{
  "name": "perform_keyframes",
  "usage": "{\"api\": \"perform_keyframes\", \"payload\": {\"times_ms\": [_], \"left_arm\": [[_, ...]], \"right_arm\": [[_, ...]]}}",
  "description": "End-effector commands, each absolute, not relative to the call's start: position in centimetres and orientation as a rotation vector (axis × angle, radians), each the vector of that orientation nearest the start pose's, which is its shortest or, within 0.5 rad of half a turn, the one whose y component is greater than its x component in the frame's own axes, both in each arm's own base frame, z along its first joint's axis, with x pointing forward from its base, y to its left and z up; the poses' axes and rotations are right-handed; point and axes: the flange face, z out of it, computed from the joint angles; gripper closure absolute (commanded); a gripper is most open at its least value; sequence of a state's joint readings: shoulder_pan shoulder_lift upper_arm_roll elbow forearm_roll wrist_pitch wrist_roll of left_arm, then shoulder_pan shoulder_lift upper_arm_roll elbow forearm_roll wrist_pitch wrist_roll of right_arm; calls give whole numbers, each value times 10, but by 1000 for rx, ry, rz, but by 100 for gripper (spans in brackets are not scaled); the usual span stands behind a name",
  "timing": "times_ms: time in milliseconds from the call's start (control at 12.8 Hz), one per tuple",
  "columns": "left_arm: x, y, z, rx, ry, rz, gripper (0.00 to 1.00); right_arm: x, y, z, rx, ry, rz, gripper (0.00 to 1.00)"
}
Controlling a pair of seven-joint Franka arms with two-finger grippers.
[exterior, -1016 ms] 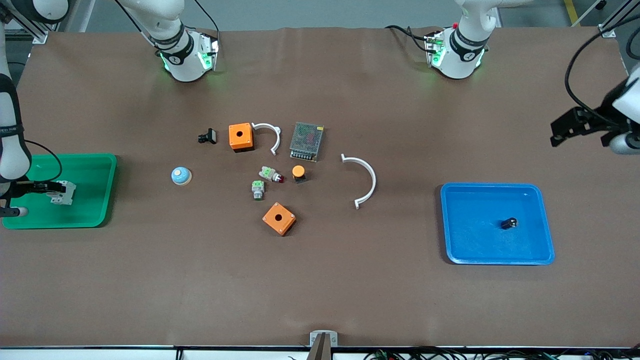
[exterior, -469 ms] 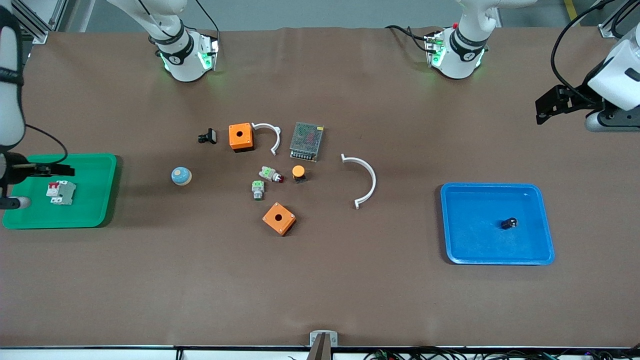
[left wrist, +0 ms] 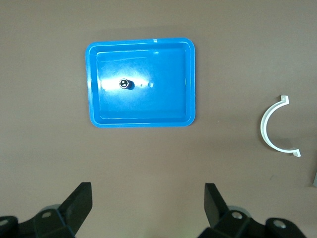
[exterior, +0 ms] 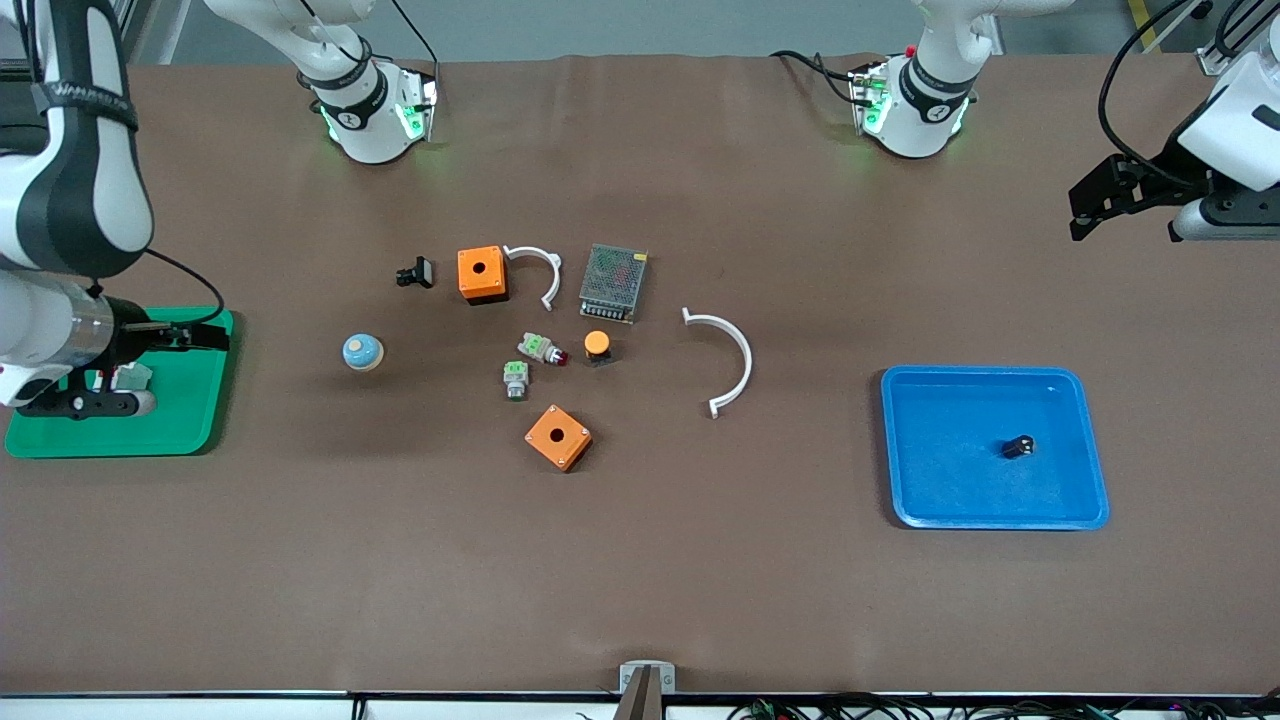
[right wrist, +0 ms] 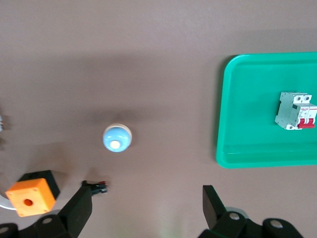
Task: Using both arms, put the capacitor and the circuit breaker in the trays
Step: 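Open the right gripper over the green tray and raise both grippers away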
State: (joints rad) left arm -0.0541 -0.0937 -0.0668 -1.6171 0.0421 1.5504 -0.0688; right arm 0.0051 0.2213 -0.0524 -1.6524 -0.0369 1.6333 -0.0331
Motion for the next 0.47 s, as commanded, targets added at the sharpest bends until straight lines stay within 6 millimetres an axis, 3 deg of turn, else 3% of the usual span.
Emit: {"api": "perform_keyframes", "payload": {"times_ms": [0,234,391], "left_arm": [[512,-59,651,-3111,44,-74,0],[518,-48,655,-3113,35,-85,0],[529,-40,659,-3112,32,-96,0]], "right_arm": [[579,-18,510,-3152,47,267,1],[578,-23,549,-3157,32,190,0],[581,-26,586,-3163,6,109,0]]}}
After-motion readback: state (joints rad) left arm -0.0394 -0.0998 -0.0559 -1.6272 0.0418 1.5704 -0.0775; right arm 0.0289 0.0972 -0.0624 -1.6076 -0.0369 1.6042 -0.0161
